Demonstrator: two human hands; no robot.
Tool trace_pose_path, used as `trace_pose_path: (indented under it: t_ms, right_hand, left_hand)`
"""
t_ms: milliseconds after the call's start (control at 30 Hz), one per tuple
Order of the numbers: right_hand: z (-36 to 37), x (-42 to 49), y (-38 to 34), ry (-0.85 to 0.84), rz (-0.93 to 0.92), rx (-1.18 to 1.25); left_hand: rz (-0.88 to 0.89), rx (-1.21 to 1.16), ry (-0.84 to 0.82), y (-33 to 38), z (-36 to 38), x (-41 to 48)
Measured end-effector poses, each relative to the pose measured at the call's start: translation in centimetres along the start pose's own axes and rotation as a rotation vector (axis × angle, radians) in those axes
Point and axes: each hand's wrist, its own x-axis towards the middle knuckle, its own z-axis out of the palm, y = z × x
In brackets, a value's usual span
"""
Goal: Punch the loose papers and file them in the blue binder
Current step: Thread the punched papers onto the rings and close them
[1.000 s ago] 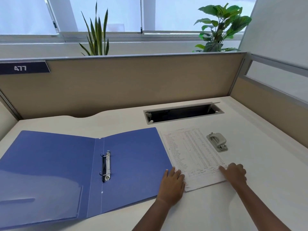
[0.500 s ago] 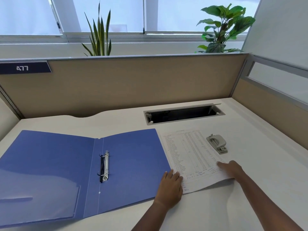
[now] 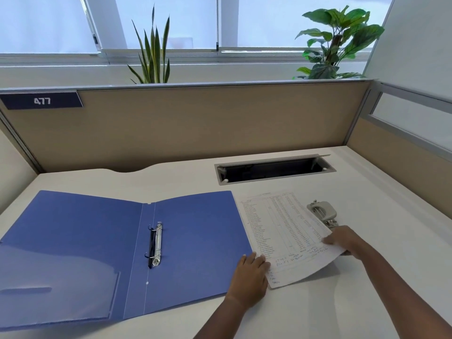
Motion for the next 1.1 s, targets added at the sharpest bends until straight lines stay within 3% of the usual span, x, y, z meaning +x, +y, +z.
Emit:
trace_pose_path:
  t_ms: [167, 333, 500, 667, 900, 1000, 1100]
  right_hand:
    - [-1.3, -1.5, -1.6, 0.05, -0.209, 0.143]
    - [-3.3, -3.9, -2.7, 0.083, -0.371, 0.362]
    - [-1.9, -6.2, -3.2, -0.154, -0.441, 0.483]
    - [3.2, -6.8, -3.5, -0.332, -0.478, 0.474]
    - [9.0, -8.1, -6.4, -0.28, -0.624, 0.402]
    - [10.6, -8.7, -7.7, -0.299, -0.686, 0.402]
    - [12.0, -9.1, -7.9, -0.354, -0.702, 0.36]
  left_hand:
    - [-0.172, -0.415, -0.179, -0.9, 0.0, 1.2]
    - [-0.501, -1.068, 0.081, -1.9, -2.8, 2.6]
    - [-0.553, -1.483, 0.222, -3.9, -7.3, 4.0]
    - [-0.527, -1.519, 0.469, -7.0, -9.8, 2.7]
    - [-0.447, -1.334, 0.612, -10.2, -13.9, 0.0]
    - [-0.4, -1.313, 0.611, -11.5, -15.6, -1.4]
    - [-0.386, -1.312, 0.507, -12.1, -15.8, -3.1]
